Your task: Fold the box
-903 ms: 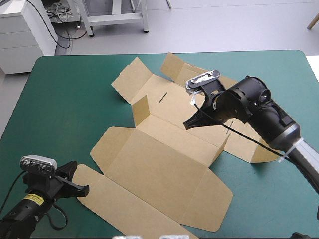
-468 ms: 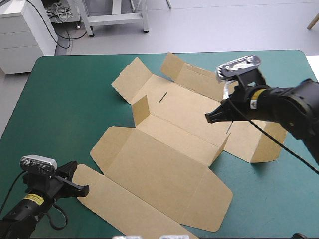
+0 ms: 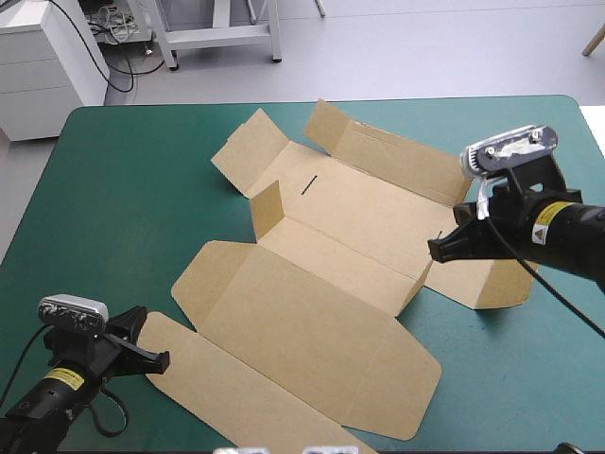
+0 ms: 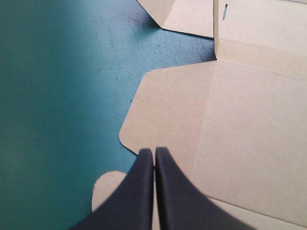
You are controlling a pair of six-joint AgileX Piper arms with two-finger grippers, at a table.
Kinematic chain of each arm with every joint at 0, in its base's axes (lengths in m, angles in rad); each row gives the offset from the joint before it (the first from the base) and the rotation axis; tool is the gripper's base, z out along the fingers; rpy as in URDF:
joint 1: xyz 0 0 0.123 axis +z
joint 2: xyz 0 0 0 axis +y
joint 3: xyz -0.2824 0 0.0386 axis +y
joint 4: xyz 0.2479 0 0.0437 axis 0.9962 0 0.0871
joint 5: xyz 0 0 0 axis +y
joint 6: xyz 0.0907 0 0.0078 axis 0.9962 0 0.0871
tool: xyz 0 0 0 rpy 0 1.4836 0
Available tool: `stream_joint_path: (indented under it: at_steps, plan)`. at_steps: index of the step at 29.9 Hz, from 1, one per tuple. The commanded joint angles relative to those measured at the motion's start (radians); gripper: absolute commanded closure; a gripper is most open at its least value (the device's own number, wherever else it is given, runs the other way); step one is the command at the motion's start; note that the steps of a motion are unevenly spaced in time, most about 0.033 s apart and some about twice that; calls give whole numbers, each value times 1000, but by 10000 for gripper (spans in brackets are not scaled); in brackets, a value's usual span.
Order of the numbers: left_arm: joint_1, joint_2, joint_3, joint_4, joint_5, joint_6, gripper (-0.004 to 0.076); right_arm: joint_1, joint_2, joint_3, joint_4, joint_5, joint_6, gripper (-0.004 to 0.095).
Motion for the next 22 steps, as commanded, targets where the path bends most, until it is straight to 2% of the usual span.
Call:
stream_joint_path:
  at_steps: [1,22]
  plan:
    - [-2,10,-31,-18,-50,-4,731,-6,-52,74,-36,-51,10,910]
    - [-2,10,-31,-18,-30,-4,731,-6,-59,141,-36,-51,89,910]
